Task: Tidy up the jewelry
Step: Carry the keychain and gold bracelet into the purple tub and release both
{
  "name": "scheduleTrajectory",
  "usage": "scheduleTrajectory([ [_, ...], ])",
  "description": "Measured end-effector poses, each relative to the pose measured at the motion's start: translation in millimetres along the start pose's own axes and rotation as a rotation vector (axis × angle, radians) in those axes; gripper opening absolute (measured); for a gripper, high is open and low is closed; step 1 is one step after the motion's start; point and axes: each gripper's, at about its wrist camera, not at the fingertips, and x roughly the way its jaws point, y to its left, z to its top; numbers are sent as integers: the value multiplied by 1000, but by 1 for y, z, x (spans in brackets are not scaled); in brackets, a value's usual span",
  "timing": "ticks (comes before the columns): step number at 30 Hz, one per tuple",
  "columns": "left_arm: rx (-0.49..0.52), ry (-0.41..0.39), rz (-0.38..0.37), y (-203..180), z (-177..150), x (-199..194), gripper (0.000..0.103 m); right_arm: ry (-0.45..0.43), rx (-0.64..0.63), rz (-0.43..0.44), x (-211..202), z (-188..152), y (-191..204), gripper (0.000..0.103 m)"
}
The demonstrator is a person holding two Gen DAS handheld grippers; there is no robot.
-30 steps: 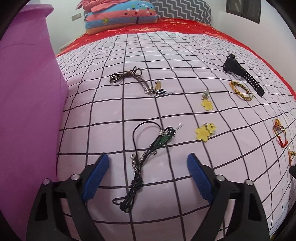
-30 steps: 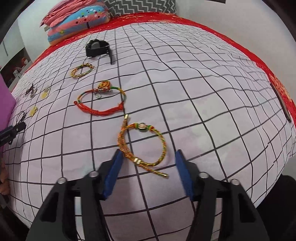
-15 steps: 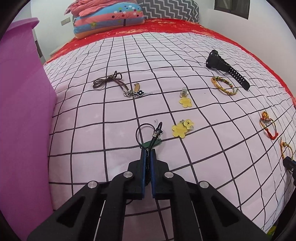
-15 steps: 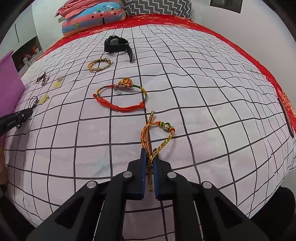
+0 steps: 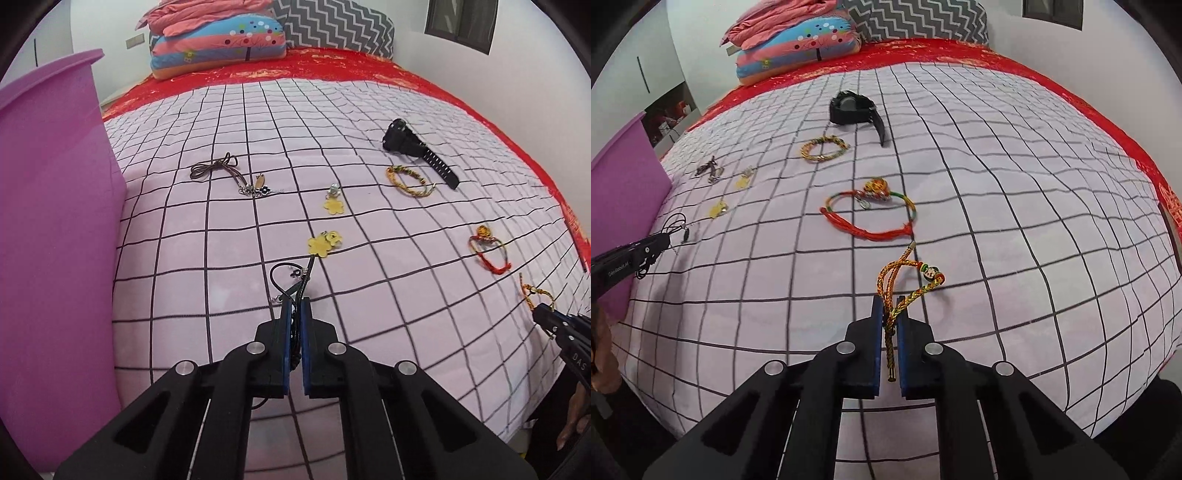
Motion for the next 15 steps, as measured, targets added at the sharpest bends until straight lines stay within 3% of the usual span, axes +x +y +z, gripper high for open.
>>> scheduleTrajectory([
  [15, -107, -44, -51, -8, -6, -69, 5, -83, -79, 111, -40, 29, 33, 7],
])
